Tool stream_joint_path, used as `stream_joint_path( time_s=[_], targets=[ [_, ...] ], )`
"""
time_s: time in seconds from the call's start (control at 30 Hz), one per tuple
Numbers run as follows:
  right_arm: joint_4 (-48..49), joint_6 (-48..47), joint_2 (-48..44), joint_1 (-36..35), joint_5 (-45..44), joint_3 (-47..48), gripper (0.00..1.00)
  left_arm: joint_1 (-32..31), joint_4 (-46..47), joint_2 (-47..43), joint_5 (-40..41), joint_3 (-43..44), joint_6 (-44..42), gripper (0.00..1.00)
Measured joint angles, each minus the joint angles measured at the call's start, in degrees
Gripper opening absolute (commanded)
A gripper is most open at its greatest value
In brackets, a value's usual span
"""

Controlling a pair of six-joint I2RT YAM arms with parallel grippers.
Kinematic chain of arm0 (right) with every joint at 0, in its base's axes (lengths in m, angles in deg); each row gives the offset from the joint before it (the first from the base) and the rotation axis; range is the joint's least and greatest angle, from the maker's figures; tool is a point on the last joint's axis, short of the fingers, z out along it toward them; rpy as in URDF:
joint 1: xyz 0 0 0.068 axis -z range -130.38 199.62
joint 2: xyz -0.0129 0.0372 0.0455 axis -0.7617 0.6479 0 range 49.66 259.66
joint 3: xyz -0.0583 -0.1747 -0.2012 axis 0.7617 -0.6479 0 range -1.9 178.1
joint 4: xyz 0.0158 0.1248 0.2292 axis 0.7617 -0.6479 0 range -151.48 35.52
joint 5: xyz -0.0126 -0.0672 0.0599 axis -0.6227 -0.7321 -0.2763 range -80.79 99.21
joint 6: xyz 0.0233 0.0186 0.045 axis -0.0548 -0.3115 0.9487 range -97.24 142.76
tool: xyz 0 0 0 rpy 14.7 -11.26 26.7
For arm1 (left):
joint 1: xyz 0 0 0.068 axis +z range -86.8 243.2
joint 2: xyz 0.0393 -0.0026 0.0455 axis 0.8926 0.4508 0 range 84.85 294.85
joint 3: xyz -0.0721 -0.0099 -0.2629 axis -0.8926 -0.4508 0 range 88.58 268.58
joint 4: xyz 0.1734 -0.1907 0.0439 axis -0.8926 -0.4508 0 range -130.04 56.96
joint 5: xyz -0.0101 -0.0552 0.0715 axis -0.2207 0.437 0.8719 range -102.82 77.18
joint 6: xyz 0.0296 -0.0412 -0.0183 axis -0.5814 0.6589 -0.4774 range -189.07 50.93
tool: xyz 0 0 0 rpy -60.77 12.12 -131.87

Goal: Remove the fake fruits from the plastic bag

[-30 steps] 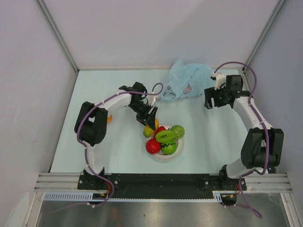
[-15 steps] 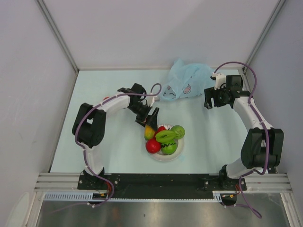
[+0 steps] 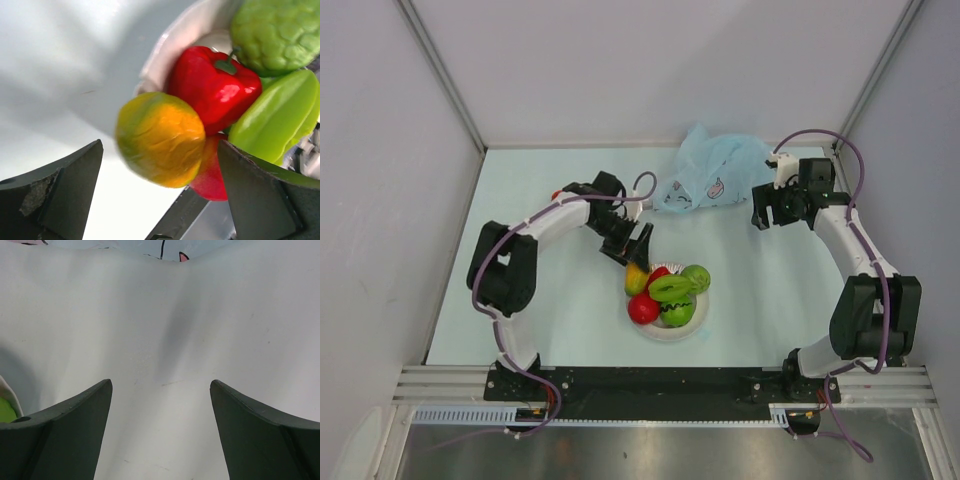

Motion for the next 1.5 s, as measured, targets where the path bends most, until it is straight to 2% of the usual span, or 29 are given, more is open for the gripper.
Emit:
stream_joint_path(
  time_s=[0.17,0.37,0.5,0.7,1.03,1.17,1.23,1.4,1.43,1.5],
  targets=[
    [0.04,0.02,-0.87,0.00,0.00,0.00,0.85,3.78,-2.75,-0.07,5.75,8.09,-0.24,1.00],
    [0.17,0.02,-1.03,0.00,0.00,-0.11,0.85,11.98,-3.50,4.68,18.49,32.79,-1.27,1.00],
    [0.85,0.02,-1.05,0.00,-0.02,-0.11,0.85,15.82,-5.16,10.67,26.75,42.56,-2.08,1.00],
    [1.01,0.02,-1.33,0.00,-0.07,-0.13,0.85,17.38,-9.20,18.18,32.74,43.25,-4.63,1.00],
    [0.96,0.02,-2.25,0.00,-0.11,-0.24,0.86,19.26,-10.05,23.21,36.61,43.08,-6.88,1.00],
    [0.98,0.02,-2.54,0.00,-0.13,-0.35,0.86,20.57,-9.46,23.45,37.00,40.09,-6.88,1.00],
    [1.09,0.02,-2.64,0.00,-0.13,-0.55,0.86,20.96,-9.27,23.47,37.16,37.94,-6.88,0.96],
    [1.16,0.02,-2.69,0.00,-0.13,-0.87,0.86,21.27,-9.01,23.56,37.59,36.06,-7.37,0.67],
    [1.20,0.02,-2.69,0.00,-0.13,-0.87,0.86,21.27,-8.66,23.56,37.57,36.04,-7.43,0.57],
    [1.22,0.02,-2.78,0.00,-0.11,-0.87,0.86,21.31,-8.00,23.56,37.55,35.87,-7.50,0.48]
  ],
)
